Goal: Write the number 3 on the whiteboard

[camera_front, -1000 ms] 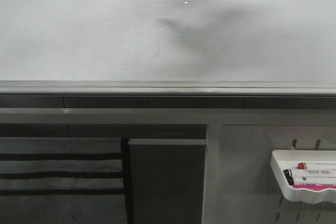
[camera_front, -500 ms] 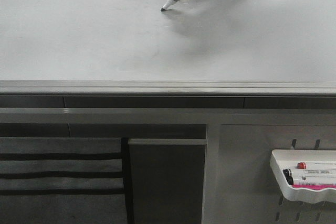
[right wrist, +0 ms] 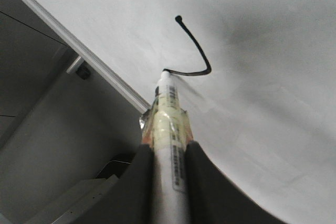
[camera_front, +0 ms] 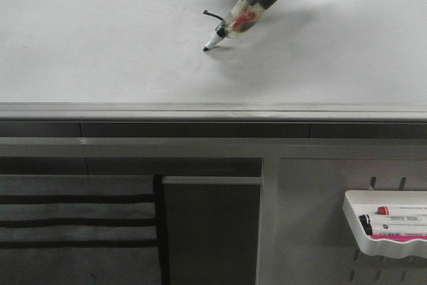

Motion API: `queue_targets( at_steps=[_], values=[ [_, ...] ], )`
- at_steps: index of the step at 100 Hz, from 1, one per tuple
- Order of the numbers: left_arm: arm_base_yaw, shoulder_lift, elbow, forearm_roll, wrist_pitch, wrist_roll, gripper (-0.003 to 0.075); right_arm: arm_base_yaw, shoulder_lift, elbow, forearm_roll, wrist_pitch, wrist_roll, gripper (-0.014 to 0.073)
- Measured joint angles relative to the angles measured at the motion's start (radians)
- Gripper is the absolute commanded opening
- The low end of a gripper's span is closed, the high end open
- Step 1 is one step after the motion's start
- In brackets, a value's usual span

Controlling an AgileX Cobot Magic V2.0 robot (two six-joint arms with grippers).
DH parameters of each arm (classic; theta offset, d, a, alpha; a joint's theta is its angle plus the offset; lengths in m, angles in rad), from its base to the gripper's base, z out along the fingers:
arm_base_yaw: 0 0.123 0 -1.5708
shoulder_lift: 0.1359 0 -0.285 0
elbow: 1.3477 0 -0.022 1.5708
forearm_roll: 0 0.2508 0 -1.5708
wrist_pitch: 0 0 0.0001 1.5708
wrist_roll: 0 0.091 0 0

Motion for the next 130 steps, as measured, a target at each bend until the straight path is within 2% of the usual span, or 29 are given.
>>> queue_targets(
  at_steps=[25, 47, 56, 65, 78, 90, 105, 119, 130],
  values=[
    [0.000, 0.000, 0.000, 0.000, 0.000, 0.000, 0.0440, -0.047, -0.012, 0.059, 0.008, 0.050, -0.002, 0.0000],
    [0.000, 0.000, 0.000, 0.000, 0.000, 0.000, 0.0440, 0.044, -0.003, 0.122, 0.010, -0.089, -0.008, 0.0000],
    [0.000, 0.000, 0.000, 0.009, 0.000, 0.000, 0.0440, 0.046, -0.004, 0.116, 0.008, -0.081, -0.021, 0.0000],
    [0.000, 0.000, 0.000, 0.026, 0.002, 0.000, 0.0440, 0.045, -0.037, 0.132, 0.023, -0.053, -0.108, 0.0000],
    [0.000, 0.000, 0.000, 0.031, 0.036, 0.019, 0.0440, 0.045, -0.180, 0.254, 0.187, -0.023, -0.321, 0.0000],
    [0.000, 0.007, -0.007, 0.001, 0.128, 0.103, 0.0440, 0.045, -0.323, 0.362, 0.291, 0.034, -0.458, 0.0000],
    [-0.036, 0.058, -0.049, -0.100, 0.245, 0.278, 0.0440, 0.045, -0.445, 0.409, 0.307, 0.113, -0.516, 0.0000],
    [-0.145, 0.138, -0.081, -0.124, 0.296, 0.402, 0.0440, 0.045, -0.518, 0.412, 0.311, 0.170, -0.556, 0.0000],
    [-0.244, 0.206, -0.111, -0.124, 0.285, 0.435, 0.0440, 0.045, -0.548, 0.412, 0.311, 0.182, -0.597, 0.0000]
  ],
)
